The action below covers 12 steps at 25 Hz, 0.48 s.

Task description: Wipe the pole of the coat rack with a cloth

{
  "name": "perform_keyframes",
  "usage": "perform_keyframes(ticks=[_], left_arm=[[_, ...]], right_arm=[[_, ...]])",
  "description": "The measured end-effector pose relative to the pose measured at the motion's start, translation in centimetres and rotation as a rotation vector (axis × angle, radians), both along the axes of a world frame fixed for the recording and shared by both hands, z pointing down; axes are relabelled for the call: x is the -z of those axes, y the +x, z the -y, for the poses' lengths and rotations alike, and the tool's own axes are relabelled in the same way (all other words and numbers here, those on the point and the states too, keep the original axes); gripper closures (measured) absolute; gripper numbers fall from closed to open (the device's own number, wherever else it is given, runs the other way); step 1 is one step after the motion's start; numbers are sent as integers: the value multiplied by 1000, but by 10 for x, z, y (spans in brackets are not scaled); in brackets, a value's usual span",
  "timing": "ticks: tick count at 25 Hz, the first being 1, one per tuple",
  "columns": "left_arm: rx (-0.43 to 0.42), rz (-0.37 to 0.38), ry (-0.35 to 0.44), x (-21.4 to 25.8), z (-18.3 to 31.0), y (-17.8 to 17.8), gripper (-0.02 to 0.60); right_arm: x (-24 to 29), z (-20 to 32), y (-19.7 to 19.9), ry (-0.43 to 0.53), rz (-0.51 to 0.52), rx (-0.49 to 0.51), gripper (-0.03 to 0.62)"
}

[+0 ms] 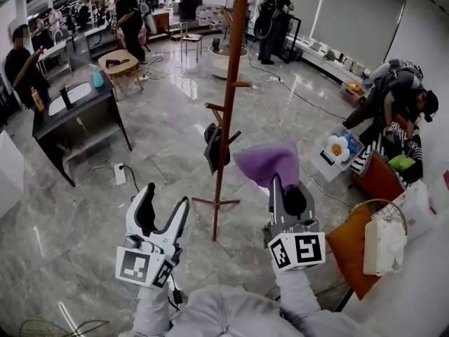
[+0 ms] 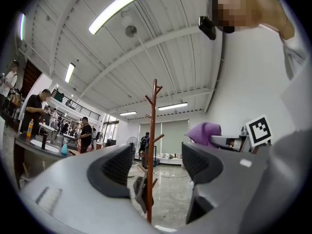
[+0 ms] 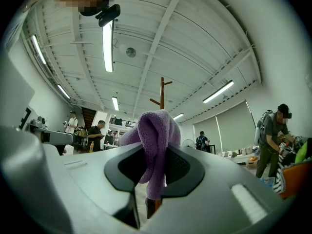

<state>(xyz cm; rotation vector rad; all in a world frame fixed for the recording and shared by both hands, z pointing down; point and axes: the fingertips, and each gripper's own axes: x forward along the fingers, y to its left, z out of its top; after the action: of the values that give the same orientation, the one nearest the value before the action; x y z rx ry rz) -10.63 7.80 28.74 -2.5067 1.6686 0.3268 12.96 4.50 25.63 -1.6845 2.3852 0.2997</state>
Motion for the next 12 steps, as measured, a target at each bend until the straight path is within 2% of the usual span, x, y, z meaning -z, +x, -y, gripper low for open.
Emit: perform_keyframes(ticks=[8,12], left_arm=[[-31,-12,-21,-10,18,-19,235],[-38,-15,-26,-14,32,-22,235]], right_arm=[[-4,10,-19,-9,-30,-26,526],[6,25,-23,23,-58,-30,526]])
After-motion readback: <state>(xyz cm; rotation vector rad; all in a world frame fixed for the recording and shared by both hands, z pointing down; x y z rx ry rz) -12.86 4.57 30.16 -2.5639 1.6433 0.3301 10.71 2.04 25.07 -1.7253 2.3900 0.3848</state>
